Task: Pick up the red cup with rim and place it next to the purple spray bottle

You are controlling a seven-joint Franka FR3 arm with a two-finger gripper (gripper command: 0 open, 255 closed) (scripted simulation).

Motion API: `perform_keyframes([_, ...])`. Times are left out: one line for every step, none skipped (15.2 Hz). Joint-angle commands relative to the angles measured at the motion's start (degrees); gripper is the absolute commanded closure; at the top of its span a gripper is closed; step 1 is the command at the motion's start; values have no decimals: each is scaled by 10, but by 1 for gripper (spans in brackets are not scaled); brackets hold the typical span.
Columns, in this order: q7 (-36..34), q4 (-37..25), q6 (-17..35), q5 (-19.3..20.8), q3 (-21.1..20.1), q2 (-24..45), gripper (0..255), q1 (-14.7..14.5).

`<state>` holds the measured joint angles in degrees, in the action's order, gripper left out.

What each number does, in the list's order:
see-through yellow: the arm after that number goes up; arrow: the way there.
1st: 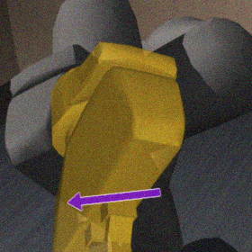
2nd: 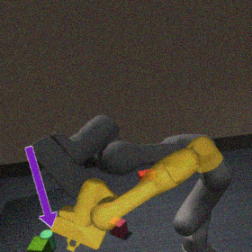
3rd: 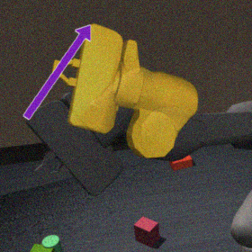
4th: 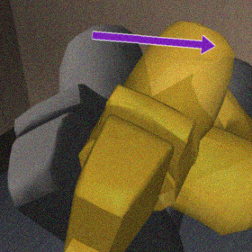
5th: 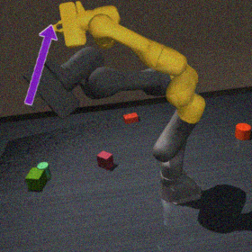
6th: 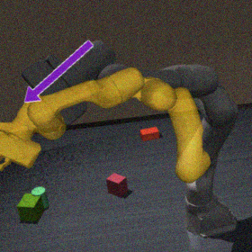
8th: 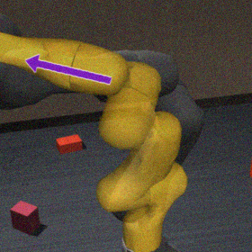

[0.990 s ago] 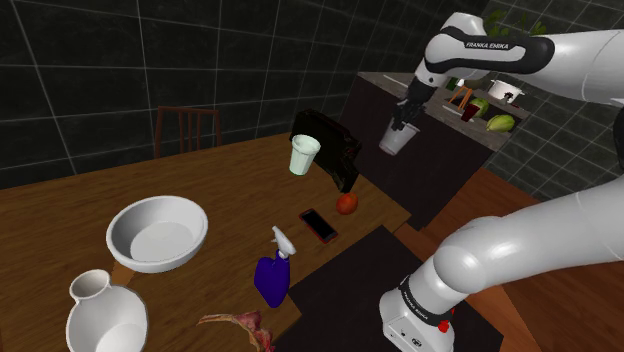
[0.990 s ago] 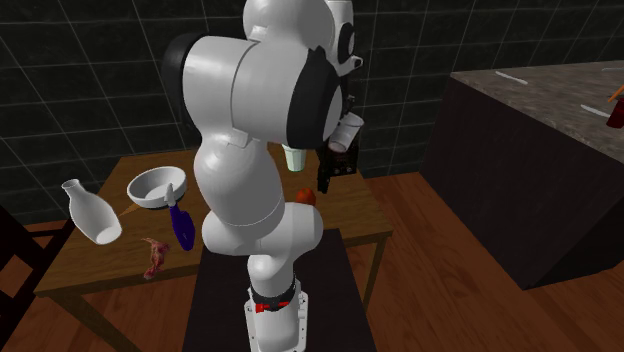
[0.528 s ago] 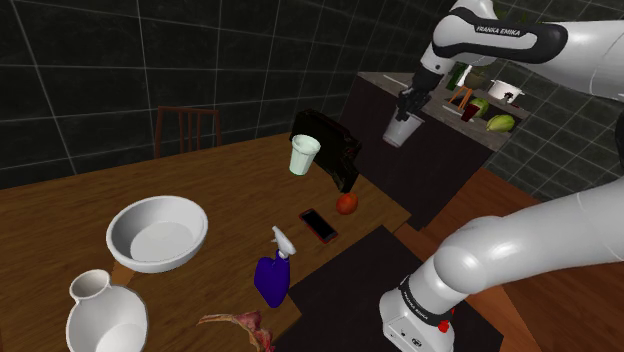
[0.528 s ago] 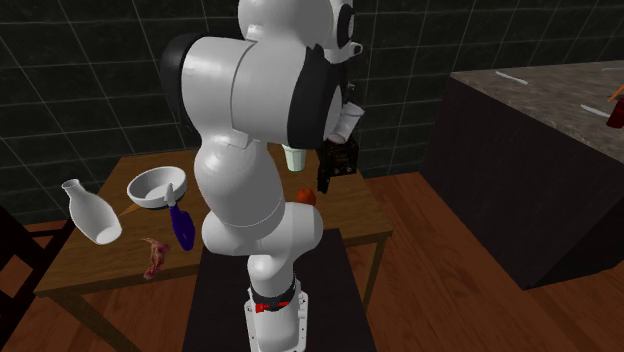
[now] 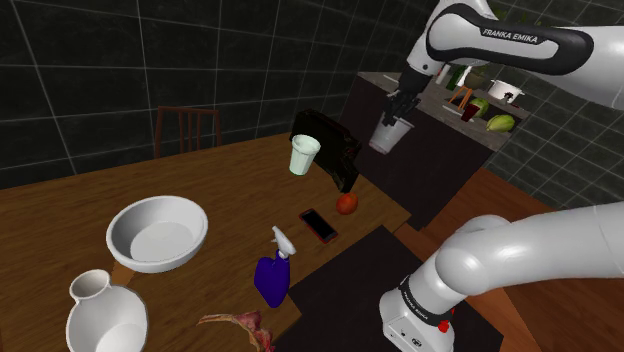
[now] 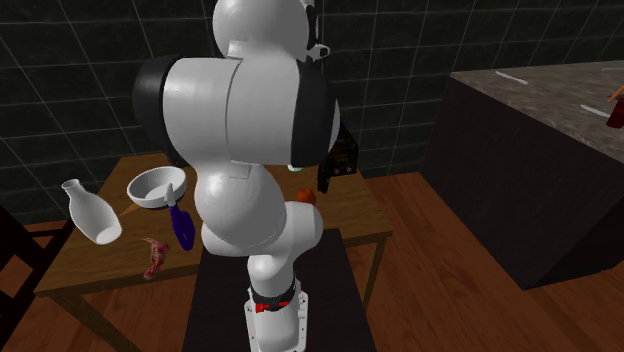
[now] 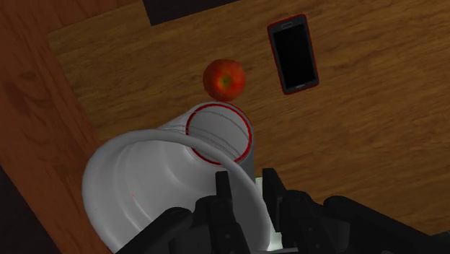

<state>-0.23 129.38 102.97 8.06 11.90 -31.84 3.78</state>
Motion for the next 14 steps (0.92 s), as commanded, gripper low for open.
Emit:
perform_keyframes([-29, 11, -6, -8, -24, -15, 255, -8])
perform_keyframes([-43, 17, -8, -13, -36, -21, 255, -12])
perform_keyframes([-57, 22, -10, -17, -48, -27, 255, -17])
perform_keyframes([-71, 26, -12, -23, -60, -32, 255, -21])
perform_keyframes([-85, 30, -14, -28, -71, -37, 255, -26])
perform_keyframes([-98, 33, -16, -34, -83, -41, 255, -31])
perform_keyframes([-112, 35, -18, -39, -95, -44, 255, -36])
perform_keyframes([-126, 37, -19, -45, -107, -47, 255, -41])
perform_keyframes([-140, 38, -21, -51, -119, -49, 255, -46])
perform_keyframes([-154, 39, -22, -57, -131, -50, 255, -51])
perform_keyframes([-168, 39, -23, -63, -142, -50, 255, -56])
perform_keyframes([-182, 38, -24, -70, -154, -50, 255, -61])
perform_keyframes([-196, 36, -25, -76, -166, -49, 255, -66])
perform_keyframes([-210, 34, -26, -82, -178, -47, 255, -71])
